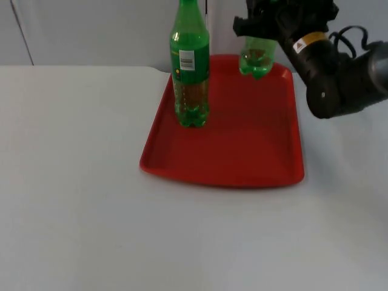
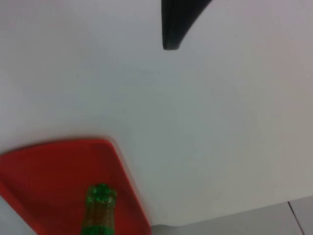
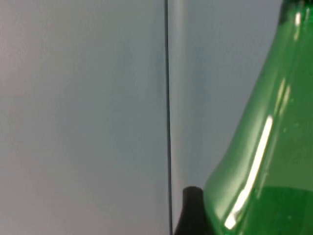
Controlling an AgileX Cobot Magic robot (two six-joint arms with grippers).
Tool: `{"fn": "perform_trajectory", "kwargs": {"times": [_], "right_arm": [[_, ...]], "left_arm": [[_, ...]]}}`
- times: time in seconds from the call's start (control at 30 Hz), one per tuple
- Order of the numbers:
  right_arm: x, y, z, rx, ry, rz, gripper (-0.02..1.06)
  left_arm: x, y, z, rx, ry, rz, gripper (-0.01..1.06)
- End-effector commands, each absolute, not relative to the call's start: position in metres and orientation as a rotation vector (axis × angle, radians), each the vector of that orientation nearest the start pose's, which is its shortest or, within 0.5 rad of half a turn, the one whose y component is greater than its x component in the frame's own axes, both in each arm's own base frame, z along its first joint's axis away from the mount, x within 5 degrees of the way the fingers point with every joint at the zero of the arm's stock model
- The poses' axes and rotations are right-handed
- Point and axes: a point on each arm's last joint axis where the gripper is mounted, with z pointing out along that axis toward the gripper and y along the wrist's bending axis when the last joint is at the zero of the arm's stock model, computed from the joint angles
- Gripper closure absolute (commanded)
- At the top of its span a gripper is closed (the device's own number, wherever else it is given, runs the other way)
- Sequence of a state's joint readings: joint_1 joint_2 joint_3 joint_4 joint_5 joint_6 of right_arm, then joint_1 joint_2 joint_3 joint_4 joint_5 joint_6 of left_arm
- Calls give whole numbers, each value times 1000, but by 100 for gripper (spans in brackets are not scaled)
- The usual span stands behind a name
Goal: Place the bottle upright on the tray.
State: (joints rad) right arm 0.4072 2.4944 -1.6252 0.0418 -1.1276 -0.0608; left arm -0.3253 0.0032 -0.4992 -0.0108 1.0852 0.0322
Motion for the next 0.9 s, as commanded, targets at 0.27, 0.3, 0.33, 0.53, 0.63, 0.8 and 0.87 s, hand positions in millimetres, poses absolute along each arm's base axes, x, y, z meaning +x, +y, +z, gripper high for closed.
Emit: {"fn": "perform_trajectory", "kwargs": {"times": [0.27, 0.3, 0.33, 0.53, 0.63, 0.8, 0.87], "right_arm": [[489, 205, 84, -227, 1195, 312, 105], [489, 205, 80, -228, 1203, 312, 105], [488, 205, 75, -234, 1211, 313, 105], [487, 204, 61, -227, 1240, 328, 105], [487, 204, 59, -228, 1244, 328, 105], [487, 204, 59, -228, 1244, 328, 105], [487, 204, 59, -230, 1243, 325, 104]], "left_arm": [[-5, 1, 275, 373, 2036, -193, 0], [-5, 1, 275, 373, 2036, -193, 0], [-5, 1, 275, 373, 2036, -193, 0], [-4, 2, 275, 372, 2035, -176, 0], [-4, 2, 275, 372, 2035, -176, 0], [-4, 2, 275, 372, 2035, -176, 0], [-4, 2, 275, 372, 2035, -176, 0]]}}
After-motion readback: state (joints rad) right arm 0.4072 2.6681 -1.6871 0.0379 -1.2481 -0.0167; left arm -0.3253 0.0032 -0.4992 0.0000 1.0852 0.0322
